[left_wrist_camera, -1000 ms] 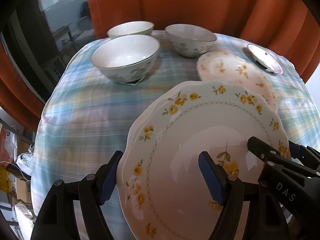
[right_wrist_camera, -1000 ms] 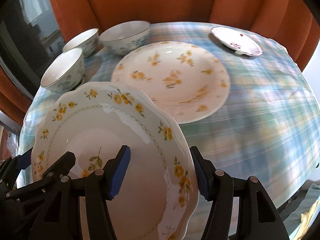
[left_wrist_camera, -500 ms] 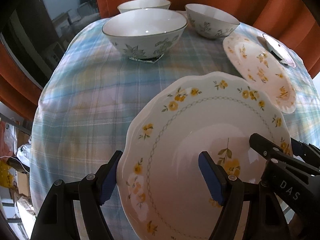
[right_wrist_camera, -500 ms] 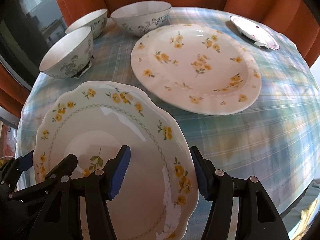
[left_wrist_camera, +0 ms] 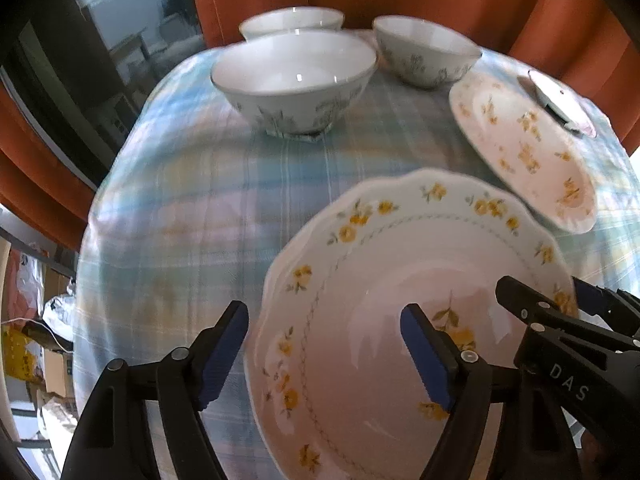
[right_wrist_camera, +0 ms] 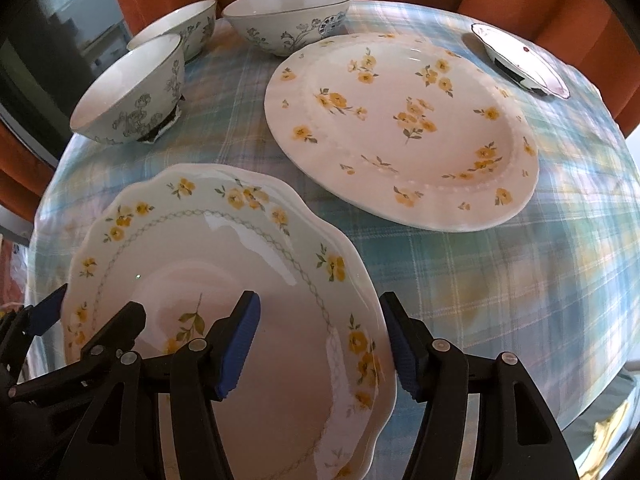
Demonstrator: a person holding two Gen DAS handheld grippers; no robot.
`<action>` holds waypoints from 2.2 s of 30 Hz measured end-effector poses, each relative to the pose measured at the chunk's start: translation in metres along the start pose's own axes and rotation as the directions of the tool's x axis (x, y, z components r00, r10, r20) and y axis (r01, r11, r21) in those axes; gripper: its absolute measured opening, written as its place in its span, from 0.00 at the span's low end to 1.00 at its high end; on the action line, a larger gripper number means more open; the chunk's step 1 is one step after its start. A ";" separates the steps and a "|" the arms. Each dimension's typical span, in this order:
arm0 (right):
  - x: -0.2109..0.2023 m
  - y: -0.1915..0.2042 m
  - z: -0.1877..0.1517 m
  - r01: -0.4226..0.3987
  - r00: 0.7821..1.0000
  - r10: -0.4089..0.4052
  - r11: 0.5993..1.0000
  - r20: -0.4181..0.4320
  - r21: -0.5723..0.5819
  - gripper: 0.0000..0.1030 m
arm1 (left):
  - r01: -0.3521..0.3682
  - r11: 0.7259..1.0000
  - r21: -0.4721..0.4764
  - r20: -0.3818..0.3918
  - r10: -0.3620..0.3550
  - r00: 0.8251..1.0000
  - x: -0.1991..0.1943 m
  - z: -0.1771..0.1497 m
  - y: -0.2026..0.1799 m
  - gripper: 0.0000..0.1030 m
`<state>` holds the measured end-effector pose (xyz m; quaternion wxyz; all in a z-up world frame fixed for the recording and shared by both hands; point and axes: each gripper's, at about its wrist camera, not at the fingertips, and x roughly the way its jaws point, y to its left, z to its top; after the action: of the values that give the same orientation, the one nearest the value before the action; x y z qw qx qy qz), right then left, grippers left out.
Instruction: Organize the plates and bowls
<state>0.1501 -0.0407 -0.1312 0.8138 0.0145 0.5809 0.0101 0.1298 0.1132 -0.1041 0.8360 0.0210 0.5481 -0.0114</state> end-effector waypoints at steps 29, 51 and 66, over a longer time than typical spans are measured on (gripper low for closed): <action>-0.049 -0.112 0.075 0.003 0.986 0.002 1.000 0.169 -0.030 0.75 | 0.020 0.990 -0.139 0.057 -0.012 0.998 -0.013 0.074 -0.100 0.87; 0.038 -0.142 0.161 -0.111 0.991 0.119 0.988 0.067 -0.103 0.75 | -0.111 0.984 -0.141 -0.043 0.106 0.993 0.070 0.132 -0.151 0.84; 0.048 -0.150 0.156 -0.093 0.995 0.093 0.995 0.025 -0.037 0.70 | -0.077 0.992 -0.104 -0.064 0.070 0.995 0.072 0.131 -0.155 0.81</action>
<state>0.3137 -0.1910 -0.1311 0.8203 0.0271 0.5683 0.0582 0.2717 -0.0475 -0.1216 0.8188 -0.0031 0.5720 0.0491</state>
